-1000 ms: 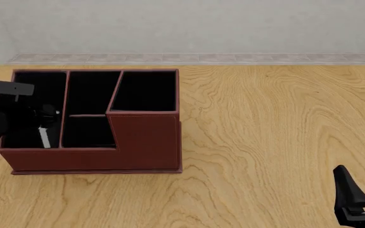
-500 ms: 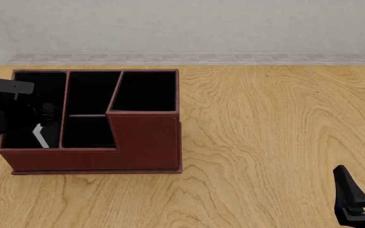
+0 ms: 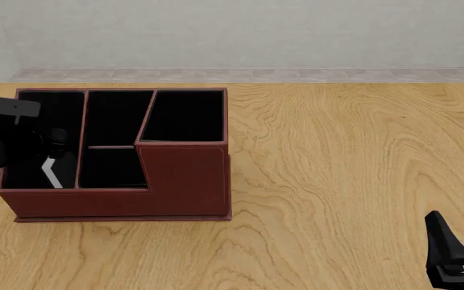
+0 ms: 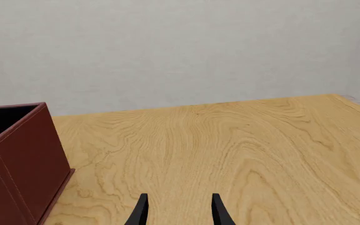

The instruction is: Pick up the book and place it in the left compartment of the caddy.

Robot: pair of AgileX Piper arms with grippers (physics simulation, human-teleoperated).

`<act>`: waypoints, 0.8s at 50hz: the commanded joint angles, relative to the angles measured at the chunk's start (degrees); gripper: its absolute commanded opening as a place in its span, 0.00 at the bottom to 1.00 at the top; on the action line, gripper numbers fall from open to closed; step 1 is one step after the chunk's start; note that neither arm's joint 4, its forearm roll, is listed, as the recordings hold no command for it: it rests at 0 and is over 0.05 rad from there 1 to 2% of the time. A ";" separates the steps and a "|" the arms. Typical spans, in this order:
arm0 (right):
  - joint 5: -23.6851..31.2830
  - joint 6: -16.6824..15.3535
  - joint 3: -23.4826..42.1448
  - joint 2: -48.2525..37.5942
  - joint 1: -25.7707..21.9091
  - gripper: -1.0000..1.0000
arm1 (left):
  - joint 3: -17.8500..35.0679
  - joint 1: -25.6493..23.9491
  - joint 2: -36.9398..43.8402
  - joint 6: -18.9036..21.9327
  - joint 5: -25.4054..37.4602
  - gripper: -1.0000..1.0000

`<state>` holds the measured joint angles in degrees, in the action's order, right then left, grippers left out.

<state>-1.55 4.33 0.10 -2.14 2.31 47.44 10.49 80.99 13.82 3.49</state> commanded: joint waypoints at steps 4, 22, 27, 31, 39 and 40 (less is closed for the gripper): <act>0.52 0.10 -0.02 0.67 0.08 1.00 | 0.25 -0.15 -1.31 -0.14 0.72 1.00; 0.83 0.34 -0.04 1.18 0.23 1.00 | 0.87 0.54 -2.10 -0.30 0.87 1.00; 0.76 0.42 -0.03 1.12 0.29 1.00 | 1.08 0.36 -2.65 -0.46 1.21 1.00; 0.84 0.44 -0.04 1.21 0.27 1.00 | 1.44 0.23 -3.14 -0.63 1.72 1.00; 0.92 0.43 0.03 1.28 0.33 1.00 | 2.12 -0.37 -4.23 -0.76 2.72 1.00; 0.90 0.42 0.02 1.26 0.35 1.00 | 2.16 -0.44 -4.48 -0.67 2.87 1.00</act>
<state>-0.71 4.72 0.08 -0.94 2.58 48.94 10.50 77.73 13.27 5.37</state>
